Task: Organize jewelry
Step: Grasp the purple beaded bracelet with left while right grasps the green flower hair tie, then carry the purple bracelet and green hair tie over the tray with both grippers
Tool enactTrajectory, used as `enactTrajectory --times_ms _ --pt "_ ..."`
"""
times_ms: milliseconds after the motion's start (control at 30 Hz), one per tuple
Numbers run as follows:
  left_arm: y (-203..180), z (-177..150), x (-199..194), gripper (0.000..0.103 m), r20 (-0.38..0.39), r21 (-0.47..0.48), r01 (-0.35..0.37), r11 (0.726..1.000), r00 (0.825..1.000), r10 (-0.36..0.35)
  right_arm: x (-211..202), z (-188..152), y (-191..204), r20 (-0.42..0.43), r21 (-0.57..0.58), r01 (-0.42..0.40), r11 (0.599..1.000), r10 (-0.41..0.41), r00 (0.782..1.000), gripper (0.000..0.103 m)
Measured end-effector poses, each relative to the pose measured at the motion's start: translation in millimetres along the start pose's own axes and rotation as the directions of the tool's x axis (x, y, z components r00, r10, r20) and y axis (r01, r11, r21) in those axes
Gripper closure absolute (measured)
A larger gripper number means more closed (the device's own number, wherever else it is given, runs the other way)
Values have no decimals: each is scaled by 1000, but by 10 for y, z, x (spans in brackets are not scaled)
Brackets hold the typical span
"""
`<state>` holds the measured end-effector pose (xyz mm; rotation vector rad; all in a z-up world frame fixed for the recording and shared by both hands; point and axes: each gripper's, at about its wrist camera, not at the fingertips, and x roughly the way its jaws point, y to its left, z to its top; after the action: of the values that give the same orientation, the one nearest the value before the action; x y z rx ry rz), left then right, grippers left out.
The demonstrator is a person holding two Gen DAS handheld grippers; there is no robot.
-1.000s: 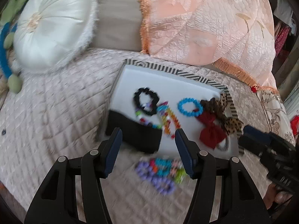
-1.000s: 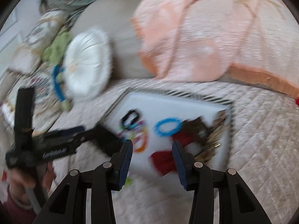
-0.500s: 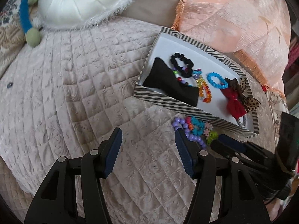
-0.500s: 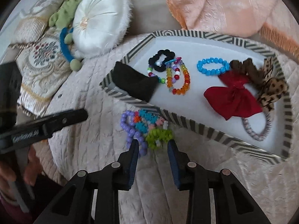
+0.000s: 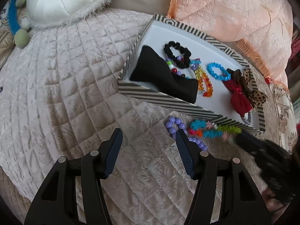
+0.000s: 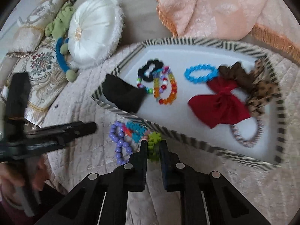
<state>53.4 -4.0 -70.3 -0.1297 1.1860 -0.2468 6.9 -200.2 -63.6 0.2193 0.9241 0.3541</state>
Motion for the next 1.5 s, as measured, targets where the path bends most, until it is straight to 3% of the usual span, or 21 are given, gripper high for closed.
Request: enactTrajectory --times_ms 233,400,500,633,767,867,900,1000,1133,1267,1500 --pt "-101 49 186 44 -28 -34 -13 999 1000 12 -484 35 -20 90 -9 -30 1000 30 995 91" --pt "-152 81 268 46 -16 -47 -26 999 1000 25 -563 63 -47 102 0 -50 999 50 994 91" --pt "-147 94 277 52 -11 -55 -37 998 999 36 -604 64 -55 108 2 -57 998 56 993 91" --pt "-74 109 248 52 -16 -105 10 994 1000 -11 -647 75 -69 116 9 -59 998 58 992 91" --pt "-180 91 281 52 -13 -61 -29 998 1000 28 -667 98 -90 126 20 -63 998 60 990 91" --pt "-320 71 313 73 1 -7 -90 996 996 90 -691 110 -87 135 22 -67 998 63 989 91" --pt "-362 69 331 91 -8 8 -76 997 997 76 -696 114 -84 137 23 -68 997 64 988 91" --pt "-358 82 330 95 -16 2 -65 998 998 65 -717 121 -91 142 22 -70 997 67 988 91" --pt "-245 93 139 95 -5 -49 38 998 999 -38 -800 126 -103 159 20 -77 997 73 985 91" --pt "-243 71 -243 95 66 -48 124 991 990 -121 -921 159 -121 191 24 -87 996 81 978 91" --pt "-346 116 -668 95 135 -15 168 986 977 -165 -1137 305 -163 267 45 -113 993 97 959 91"
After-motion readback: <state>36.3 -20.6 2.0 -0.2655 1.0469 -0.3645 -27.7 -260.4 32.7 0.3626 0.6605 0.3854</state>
